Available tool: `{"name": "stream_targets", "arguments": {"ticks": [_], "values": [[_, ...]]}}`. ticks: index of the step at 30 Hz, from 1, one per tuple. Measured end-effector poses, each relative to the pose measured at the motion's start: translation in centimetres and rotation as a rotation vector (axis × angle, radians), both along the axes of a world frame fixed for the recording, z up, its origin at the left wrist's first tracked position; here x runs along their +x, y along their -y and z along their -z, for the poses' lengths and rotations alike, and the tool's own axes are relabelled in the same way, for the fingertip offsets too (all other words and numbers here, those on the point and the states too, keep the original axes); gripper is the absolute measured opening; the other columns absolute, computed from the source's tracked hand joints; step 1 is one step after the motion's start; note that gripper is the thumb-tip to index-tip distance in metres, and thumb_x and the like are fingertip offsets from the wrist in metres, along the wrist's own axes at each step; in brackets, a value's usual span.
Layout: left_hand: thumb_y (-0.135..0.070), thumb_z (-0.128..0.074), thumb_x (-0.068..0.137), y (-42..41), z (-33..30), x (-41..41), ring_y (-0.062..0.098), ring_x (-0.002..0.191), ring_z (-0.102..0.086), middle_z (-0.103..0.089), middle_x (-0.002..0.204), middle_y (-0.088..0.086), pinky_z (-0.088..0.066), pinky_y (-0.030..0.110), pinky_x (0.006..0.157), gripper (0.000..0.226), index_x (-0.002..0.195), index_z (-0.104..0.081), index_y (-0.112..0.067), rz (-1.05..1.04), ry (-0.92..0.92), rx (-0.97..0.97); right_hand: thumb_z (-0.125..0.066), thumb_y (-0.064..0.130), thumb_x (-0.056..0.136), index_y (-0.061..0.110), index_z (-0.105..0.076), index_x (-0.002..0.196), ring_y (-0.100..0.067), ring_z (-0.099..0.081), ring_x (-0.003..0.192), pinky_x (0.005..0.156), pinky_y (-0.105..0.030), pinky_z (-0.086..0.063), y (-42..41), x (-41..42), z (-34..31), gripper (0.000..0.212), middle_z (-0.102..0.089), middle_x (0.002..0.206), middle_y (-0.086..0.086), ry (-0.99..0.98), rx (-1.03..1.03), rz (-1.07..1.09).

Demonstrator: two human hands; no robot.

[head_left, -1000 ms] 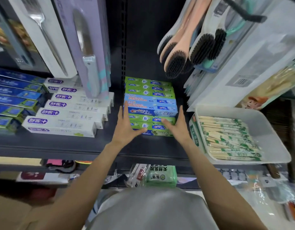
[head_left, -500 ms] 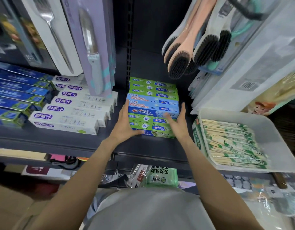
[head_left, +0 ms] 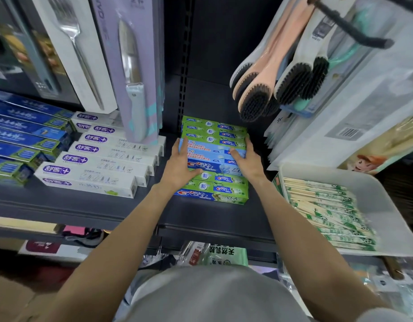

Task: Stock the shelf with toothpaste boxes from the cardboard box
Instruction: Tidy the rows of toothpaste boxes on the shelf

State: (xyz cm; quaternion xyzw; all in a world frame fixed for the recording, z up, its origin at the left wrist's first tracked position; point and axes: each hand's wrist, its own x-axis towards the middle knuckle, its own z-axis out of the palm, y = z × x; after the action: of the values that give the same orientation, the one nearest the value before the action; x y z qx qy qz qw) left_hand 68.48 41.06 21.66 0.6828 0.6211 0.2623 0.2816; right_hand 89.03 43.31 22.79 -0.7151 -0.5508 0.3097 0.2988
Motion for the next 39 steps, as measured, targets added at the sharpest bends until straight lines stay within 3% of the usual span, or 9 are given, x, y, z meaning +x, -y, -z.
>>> {"name": "stream_targets", "arguments": {"ticks": [33,39], "values": [[-0.024,-0.072,0.082,-0.3,0.2,-1.0,0.023,0.134,-0.036,-0.013,0.157,0.008,-0.036,0.031,0.103,0.094,0.151,-0.01,-0.018,-0.006,0.04,0.01,-0.062,0.04,0.088,0.023,-0.018,0.149,-0.024,-0.056,0.117,0.101,-0.038,-0.045,-0.3,-0.6,-0.7,0.078,-0.054,0.134,-0.006,-0.087,-0.038,0.048],[-0.015,-0.077,0.076,0.4,1.0,-1.5,0.02,0.141,-0.025,-0.021,0.155,0.007,-0.029,0.038,0.11,0.104,0.151,-0.005,-0.014,-0.046,0.244,0.008,-0.05,0.044,0.094,0.022,-0.012,0.15,-0.023,-0.054,0.119,0.097,-0.03,-0.042,2.1,-0.7,-1.3,0.072,-0.051,0.138,-0.006,-0.174,-0.024,0.069]]}}
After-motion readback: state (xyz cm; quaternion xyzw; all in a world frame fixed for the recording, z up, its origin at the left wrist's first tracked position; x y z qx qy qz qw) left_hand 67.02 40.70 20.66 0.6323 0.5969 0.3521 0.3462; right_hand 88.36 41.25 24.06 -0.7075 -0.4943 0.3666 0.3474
